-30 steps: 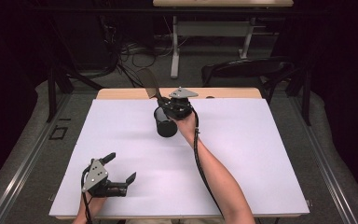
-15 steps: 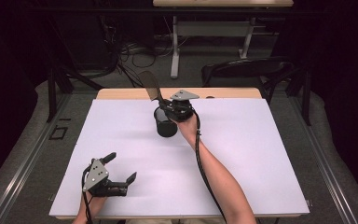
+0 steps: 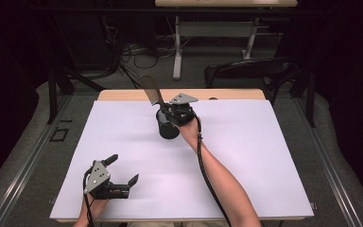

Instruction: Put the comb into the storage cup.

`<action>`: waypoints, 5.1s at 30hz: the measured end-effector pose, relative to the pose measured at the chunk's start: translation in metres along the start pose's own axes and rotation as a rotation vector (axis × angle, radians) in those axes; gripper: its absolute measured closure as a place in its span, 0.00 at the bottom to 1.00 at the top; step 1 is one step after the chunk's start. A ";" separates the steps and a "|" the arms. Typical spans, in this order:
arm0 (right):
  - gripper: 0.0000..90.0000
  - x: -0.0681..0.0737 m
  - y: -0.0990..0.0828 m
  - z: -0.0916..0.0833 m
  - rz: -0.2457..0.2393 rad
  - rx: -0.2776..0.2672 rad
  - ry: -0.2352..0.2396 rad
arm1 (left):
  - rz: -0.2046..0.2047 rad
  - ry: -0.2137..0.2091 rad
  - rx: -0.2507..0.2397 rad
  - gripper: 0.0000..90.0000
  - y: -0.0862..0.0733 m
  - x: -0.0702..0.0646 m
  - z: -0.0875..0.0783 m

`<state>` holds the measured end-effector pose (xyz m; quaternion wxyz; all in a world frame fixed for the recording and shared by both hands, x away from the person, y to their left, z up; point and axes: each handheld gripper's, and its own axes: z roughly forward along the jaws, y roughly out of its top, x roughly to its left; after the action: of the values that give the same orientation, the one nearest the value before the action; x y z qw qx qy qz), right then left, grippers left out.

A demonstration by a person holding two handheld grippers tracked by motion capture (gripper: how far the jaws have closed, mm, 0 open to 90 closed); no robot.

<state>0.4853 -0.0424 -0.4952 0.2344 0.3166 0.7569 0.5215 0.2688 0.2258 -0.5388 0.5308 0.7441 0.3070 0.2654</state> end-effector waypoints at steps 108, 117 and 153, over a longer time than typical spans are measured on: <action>0.00 -0.025 -0.043 -0.163 0.007 0.353 0.161 | 0.009 0.004 0.012 0.00 0.000 -0.002 0.001; 0.00 -0.025 -0.050 -0.186 0.010 0.330 0.144 | 0.009 0.006 0.012 0.00 0.000 -0.003 0.001; 0.00 -0.017 -0.093 -0.251 0.022 0.233 0.051 | 0.009 0.009 0.012 0.00 0.001 -0.003 0.001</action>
<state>0.3034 -0.2398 -0.4955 0.1706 0.3366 0.8146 0.4404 0.2678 0.2227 -0.5389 0.5236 0.7475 0.3075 0.2692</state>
